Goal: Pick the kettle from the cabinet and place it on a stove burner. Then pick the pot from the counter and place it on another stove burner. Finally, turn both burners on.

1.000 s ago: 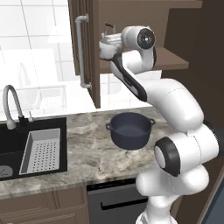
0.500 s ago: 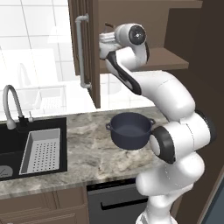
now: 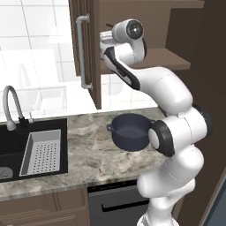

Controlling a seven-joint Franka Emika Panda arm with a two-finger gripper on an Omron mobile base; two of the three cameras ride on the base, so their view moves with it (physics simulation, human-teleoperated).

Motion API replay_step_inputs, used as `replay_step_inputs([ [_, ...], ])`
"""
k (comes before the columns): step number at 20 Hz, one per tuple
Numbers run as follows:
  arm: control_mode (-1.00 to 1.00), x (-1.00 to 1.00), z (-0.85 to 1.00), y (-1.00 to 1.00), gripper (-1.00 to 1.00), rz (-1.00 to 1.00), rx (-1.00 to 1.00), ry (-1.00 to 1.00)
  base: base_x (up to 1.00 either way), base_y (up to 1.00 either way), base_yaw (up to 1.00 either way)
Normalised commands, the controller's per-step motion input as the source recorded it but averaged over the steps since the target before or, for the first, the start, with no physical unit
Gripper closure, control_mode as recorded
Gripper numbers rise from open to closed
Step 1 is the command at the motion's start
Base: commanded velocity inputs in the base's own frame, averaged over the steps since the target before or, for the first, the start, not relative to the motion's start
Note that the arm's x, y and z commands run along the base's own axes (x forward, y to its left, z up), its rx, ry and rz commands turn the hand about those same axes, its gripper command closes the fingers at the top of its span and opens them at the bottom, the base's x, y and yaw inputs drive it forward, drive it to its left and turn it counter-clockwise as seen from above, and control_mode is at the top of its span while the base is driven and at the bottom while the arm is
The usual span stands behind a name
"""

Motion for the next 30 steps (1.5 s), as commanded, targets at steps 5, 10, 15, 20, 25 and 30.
replay_step_inputs([
  [5,-1.0,0.11,0.0,0.0,1.0,0.04,0.0,0.01,0.0,0.0,0.0],
  [10,-1.0,0.06,-0.06,0.0,1.0,0.04,0.0,0.0,0.0,0.0,0.0],
  [15,-1.0,0.02,-0.05,0.0,1.0,0.02,0.0,0.0,0.0,0.0,0.0],
  [20,-1.0,0.0,0.0,0.0,1.0,0.0,0.0,0.01,0.0,0.0,0.0],
  [25,-1.0,0.0,0.0,0.0,1.0,0.0,0.0,0.01,0.0,0.0,0.0],
  [30,-1.0,0.0,0.0,0.0,1.0,0.0,0.0,0.0,0.0,0.0,0.0],
])
